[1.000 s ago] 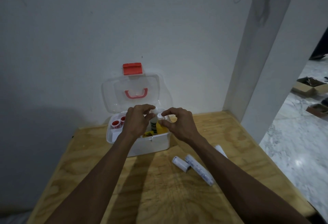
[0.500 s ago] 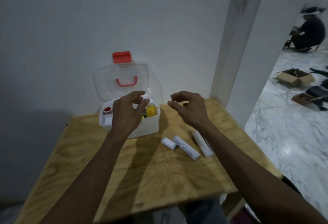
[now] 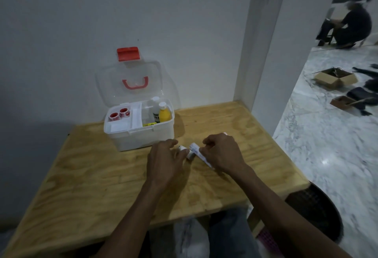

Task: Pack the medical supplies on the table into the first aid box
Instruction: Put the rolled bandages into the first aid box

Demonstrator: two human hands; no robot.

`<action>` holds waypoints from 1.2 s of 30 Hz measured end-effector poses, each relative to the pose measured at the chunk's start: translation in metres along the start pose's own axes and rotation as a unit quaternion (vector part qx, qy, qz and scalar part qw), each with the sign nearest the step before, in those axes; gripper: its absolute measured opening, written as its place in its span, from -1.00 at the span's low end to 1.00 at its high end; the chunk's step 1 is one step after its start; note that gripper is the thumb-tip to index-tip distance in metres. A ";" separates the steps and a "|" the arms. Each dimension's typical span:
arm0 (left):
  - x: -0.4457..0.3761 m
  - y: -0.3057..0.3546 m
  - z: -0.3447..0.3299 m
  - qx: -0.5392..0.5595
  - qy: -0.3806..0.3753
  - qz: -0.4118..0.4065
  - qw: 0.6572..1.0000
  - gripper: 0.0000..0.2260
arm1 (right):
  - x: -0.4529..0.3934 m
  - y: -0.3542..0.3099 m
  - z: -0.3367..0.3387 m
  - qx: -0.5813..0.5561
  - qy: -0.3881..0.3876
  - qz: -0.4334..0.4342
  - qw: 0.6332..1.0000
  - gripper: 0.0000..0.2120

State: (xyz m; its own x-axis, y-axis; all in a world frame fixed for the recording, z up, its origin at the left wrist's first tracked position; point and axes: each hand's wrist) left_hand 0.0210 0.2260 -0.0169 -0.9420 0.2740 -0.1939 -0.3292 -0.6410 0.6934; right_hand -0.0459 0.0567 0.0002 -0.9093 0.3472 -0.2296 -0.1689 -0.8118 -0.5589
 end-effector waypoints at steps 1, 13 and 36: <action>0.000 0.000 -0.004 -0.014 0.005 0.009 1.000 -0.57 | 0.003 -0.001 -0.002 0.022 -0.003 -0.001 1.000 -0.70; -0.004 0.014 -0.013 -0.032 -0.019 0.108 0.993 -0.81 | 0.005 0.003 -0.020 0.125 -0.033 0.003 0.992 -0.64; -0.018 0.023 0.058 0.349 0.001 0.216 0.912 -0.80 | -0.010 -0.067 -0.006 -0.309 0.018 -0.056 0.949 -0.87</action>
State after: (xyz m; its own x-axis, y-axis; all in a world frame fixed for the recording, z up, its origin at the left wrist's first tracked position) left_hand 0.0337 0.2477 0.0429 -0.9741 0.1033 0.2010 0.1937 -0.0763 0.9781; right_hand -0.0229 0.1105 0.0352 -0.8836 0.4398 -0.1609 0.0011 -0.3416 -0.9398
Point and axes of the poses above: each hand's wrist, its own x-axis away from the middle knuckle, its own z-axis out of the back of the hand, y = z × x, and after that the axes turned 5 degrees about z, right-handed
